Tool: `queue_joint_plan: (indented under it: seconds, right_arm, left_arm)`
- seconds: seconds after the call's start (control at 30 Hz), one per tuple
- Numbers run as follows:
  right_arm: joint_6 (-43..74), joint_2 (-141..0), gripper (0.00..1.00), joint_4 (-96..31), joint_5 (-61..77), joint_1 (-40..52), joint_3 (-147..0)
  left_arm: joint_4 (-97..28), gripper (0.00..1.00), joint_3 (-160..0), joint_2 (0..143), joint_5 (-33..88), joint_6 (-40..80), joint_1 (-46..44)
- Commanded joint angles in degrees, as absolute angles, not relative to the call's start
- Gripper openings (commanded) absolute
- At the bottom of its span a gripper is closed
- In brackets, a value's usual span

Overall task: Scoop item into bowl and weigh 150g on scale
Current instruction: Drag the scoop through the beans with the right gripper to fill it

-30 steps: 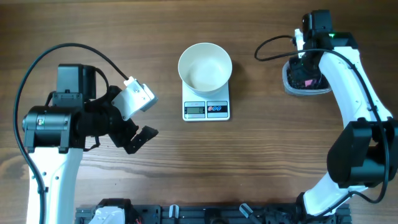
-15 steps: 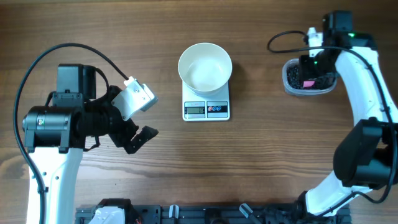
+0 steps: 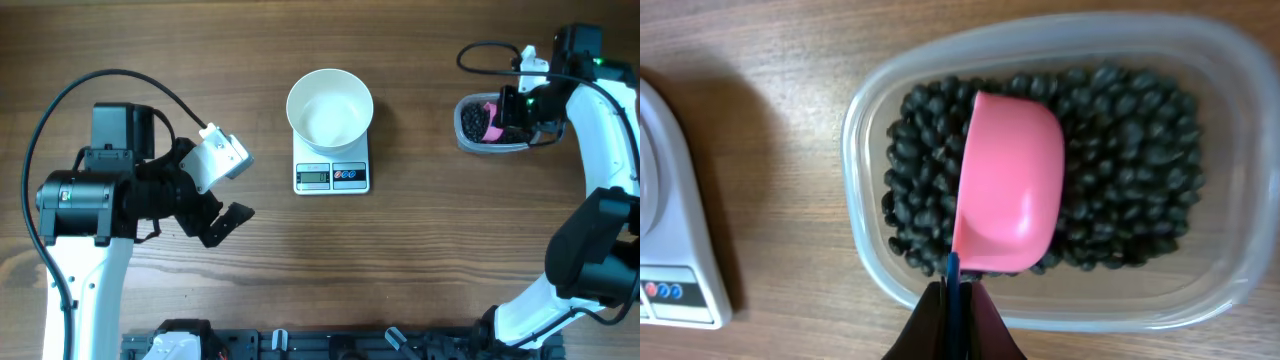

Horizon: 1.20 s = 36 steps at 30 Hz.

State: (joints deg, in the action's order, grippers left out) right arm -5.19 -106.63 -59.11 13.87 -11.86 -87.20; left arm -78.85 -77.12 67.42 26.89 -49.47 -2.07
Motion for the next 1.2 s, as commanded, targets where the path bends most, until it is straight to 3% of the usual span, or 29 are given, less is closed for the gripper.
queue_joint_plan:
  seconds: [0.0,0.47,0.9,1.17]
  right_arm:
    - [-3.33,-108.25,0.04,-59.88,17.26,-11.55,-81.97]
    - [3.66,-108.22,0.04,-57.71,12.6,-11.55,-79.85]
    - [9.3,-108.12,0.04,-63.18,11.9,-12.12,-79.85]
    - [9.02,-108.12,0.04,-62.83,20.73,-15.11,-79.85]
  left_arm:
    - [-78.72,1.0,-78.24,66.74,27.4,-50.78,-1.58]
    - [-78.72,1.0,-78.24,66.74,27.4,-50.78,-1.58]
    - [-78.72,1.0,-78.24,66.74,27.4,-50.78,-1.58]
    - [-78.72,1.0,-78.24,66.74,27.4,-50.78,-1.58]
